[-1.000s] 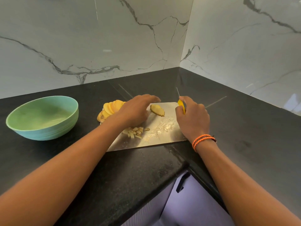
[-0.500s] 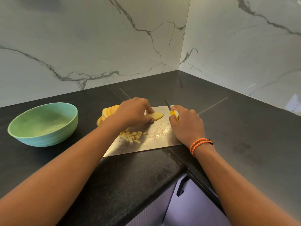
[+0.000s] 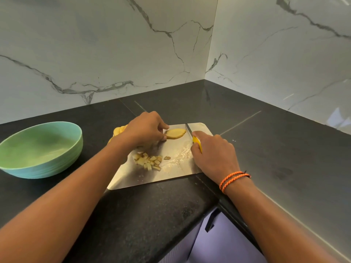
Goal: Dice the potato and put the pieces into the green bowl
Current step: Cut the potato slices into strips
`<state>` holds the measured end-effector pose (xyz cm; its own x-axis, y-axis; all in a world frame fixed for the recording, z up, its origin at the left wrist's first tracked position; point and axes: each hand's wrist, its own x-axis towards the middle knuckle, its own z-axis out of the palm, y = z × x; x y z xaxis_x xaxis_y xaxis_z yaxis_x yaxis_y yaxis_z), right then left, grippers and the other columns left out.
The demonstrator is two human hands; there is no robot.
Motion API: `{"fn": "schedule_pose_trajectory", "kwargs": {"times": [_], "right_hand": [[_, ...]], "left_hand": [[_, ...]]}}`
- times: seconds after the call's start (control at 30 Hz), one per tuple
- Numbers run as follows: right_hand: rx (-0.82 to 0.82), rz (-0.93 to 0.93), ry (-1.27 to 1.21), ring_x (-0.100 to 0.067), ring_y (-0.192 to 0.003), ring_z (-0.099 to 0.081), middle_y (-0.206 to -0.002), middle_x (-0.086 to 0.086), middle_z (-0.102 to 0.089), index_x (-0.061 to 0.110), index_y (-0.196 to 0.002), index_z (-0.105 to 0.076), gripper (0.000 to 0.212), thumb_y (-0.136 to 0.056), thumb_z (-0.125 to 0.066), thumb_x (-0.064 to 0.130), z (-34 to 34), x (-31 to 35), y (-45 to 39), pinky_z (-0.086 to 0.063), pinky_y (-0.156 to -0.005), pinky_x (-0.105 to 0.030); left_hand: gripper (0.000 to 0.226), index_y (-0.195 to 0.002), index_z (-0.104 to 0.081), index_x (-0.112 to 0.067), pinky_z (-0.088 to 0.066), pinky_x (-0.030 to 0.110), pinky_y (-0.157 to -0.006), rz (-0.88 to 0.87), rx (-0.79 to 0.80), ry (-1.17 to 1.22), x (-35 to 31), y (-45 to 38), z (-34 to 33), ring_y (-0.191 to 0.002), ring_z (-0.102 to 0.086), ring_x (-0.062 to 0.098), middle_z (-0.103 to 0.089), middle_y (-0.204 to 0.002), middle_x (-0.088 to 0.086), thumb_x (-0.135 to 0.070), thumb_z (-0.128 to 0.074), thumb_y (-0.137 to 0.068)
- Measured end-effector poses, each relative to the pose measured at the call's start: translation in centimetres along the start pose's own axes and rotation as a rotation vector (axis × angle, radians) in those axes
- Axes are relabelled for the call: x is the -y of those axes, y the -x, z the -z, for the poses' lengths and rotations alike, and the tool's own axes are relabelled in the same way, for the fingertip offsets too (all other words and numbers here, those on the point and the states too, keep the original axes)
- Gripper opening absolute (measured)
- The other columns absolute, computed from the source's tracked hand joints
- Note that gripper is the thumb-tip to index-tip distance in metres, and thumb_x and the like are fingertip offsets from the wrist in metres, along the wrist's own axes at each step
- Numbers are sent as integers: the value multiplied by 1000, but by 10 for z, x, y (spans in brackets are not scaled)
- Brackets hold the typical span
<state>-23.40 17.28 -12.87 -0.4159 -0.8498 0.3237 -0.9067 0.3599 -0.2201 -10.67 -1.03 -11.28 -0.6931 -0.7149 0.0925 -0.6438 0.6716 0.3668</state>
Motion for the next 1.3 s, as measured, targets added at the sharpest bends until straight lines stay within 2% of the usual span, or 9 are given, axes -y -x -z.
{"fn": "schedule_pose_trajectory", "kwargs": {"times": [0.13,0.37,0.57,0.67,0.73,0.8,1.0,1.17,1.3], "right_hand": [[43,10,20,-29,-89,-65,-101,-7,-68,26,-147,-48,45,-104,-37,30,-3,6,-2,-40,-69,-36],[72,25,42,-26,-84,-64,-97,-6,-67,24,-143,-48,42,-104,-36,29,-6,11,-3,-48,-70,-37],[38,10,19,-28,-86,-64,-99,-7,-68,26,-148,-45,45,-104,-36,28,-6,10,-2,-46,-70,-37],[-26,22,7,-31,-87,-64,-97,-8,-69,27,-148,-46,45,-105,-37,28,-8,10,-1,-41,-67,-38],[-18,55,15,-32,-88,-64,-98,-9,-69,26,-147,-46,43,-106,-36,30,-11,12,0,-43,-68,-39],[2,80,30,-31,-90,-64,-100,-9,-68,25,-148,-45,44,-106,-34,32,-12,14,1,-41,-66,-37],[-57,78,58,-29,-86,-64,-96,-8,-68,25,-149,-45,45,-106,-35,32,-12,15,3,-37,-64,-36],[18,52,44,-31,-89,-62,-101,-9,-67,22,-132,-55,34,-104,-37,28,-10,16,2,-36,-65,-36],[56,57,72,-31,-93,-63,-107,-10,-67,19,-135,-54,35,-105,-37,26,-7,19,5,-38,-69,-37]], "left_hand": [[30,-119,-80,-24,-42,23,-57,25,-85,19,-3,0,-6,-74,-62,7,-76,-96,-10,-29,-84,-90],[25,-110,-83,-25,-43,25,-56,63,-176,10,-7,3,-11,-72,-61,7,-72,-83,-15,-34,-86,-87],[33,-115,-81,-29,-42,26,-57,66,-151,-40,-5,3,-10,-73,-57,5,-77,-101,-11,-49,-82,-88],[52,-122,-77,-35,-52,38,-84,28,-169,-137,-9,4,-16,-90,-61,8,-72,-110,-13,-72,-68,-87],[57,-124,-75,-40,-43,56,-105,29,-202,-223,-12,5,-22,-108,-63,14,-70,-116,-15,-80,-61,-86],[53,-122,-75,-41,-38,61,-110,33,-221,-234,-14,6,-26,-115,-63,15,-69,-122,-15,-79,-60,-88],[50,-121,-76,-39,-44,54,-99,32,-238,-204,-14,5,-29,-112,-62,17,-68,-120,-14,-75,-63,-89],[50,-119,-78,-36,-45,51,-96,23,-253,-188,-13,4,-31,-108,-62,19,-69,-115,-12,-73,-64,-90],[54,-114,-78,-31,-42,52,-96,28,-269,-244,-14,2,-34,-97,-63,16,-69,-105,-13,-76,-60,-90]]}}
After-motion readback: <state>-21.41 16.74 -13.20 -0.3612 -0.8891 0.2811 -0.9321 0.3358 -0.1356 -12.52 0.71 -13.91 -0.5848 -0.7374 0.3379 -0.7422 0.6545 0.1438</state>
